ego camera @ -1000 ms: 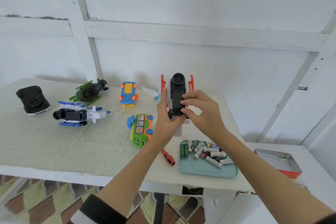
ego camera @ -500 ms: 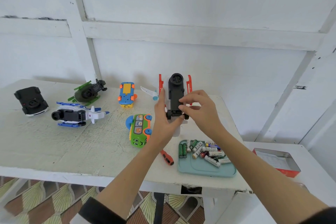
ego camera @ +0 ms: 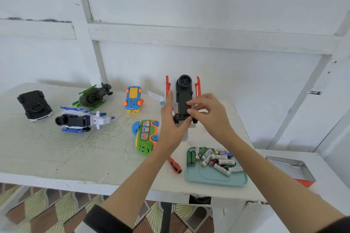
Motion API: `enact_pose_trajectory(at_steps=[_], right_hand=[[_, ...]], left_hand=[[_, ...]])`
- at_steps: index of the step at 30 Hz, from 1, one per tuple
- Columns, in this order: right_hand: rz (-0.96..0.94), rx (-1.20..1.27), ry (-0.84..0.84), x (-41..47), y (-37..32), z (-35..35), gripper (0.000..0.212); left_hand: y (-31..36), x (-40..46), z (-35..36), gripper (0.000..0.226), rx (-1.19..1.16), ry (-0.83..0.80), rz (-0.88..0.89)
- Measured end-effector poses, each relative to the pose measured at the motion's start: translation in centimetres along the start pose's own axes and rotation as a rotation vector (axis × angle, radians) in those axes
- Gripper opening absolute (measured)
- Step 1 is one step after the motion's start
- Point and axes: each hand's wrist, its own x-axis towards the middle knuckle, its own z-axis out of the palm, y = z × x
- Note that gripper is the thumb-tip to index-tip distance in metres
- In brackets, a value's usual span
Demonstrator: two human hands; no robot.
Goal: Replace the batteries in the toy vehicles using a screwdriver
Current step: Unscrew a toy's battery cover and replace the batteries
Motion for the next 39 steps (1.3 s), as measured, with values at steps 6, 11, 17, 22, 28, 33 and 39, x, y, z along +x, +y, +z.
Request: enact_pose_trajectory(at_steps=[6,11,17,22,28,33,39], right_hand=[[-0.061,-0.026,0.191,-1.0,0.6,-0.1,0.015],[0.132,-0.184,-0.154,-4.5,5.2,1.6,0.014],[0.05,-0.464,-0.572,-6.9,8.6,3.7,0.039],[-0.219,-0.755,-0.557,-7.4,9.8,4.8,0.067],[-0.279,-0.762,-0.446,-7.8,10.1,5.8,0.036],[-0.158,-0.566,-0.394,-7.5,10.1,4.7,0.03],[-0.06,-0.339,-0.137,-6.2,8.0,2.4,0.017]], left_hand=[[0.6,1.0,-1.5,0.083,0.034,0.084,0.014],[0.5,0.7,-2.1,0.089,0.072,0.11,0.005],[-0.2,-0.1,-2.4,0.089,0.086,0.133,-0.005],[-0.2,0.0,-2.7,0.09,0.099,0.138,-0.029],[-0.4,-0.1,-2.7,0.089,0.109,0.151,-0.05],[-0.4,0.1,-2.5,0.091,0.075,0.132,-0.053],[-0.5,0.8,-1.4,0.09,0.025,0.11,-0.013]])
